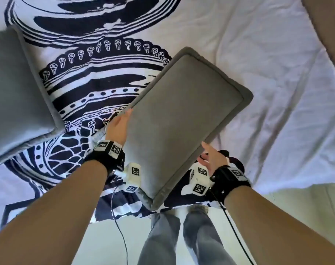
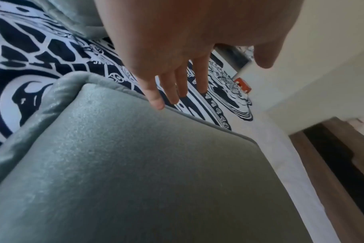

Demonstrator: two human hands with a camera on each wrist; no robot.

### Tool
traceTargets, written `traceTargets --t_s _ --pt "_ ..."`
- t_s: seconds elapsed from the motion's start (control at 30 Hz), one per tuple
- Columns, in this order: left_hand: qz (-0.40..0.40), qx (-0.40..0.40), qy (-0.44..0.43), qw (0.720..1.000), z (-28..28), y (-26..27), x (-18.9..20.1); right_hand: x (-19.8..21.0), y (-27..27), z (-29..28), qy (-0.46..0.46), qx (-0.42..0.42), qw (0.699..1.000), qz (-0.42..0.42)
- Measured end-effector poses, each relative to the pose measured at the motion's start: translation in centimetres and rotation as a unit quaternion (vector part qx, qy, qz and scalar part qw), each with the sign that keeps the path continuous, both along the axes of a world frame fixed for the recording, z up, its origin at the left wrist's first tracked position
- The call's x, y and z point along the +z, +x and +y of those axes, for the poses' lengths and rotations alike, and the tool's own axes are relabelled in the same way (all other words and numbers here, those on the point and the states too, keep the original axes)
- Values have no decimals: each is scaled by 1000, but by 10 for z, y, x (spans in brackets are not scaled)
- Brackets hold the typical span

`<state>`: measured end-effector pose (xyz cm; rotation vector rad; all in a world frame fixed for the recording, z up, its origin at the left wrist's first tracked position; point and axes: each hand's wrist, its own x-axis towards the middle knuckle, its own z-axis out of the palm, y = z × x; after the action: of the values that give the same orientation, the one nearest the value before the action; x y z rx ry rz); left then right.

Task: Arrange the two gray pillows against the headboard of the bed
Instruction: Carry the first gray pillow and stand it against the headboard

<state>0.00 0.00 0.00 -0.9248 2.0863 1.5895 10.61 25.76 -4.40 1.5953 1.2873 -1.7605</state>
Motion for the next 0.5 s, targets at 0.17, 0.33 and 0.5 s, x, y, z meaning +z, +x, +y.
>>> traceTargets --t_s 0.17,0.33,0.5 --pt "-17 -22 -59 998 -20 -25 -49 -41 0 -28 -24 -14 997 -78" --pt "-19 -122 -125 985 -31 -31 -65 -50 -8 -53 13 -31 997 -64" --pt "-88 -180 -128 971 -50 -40 -76 -45 -14 -65 45 -21 997 -57"
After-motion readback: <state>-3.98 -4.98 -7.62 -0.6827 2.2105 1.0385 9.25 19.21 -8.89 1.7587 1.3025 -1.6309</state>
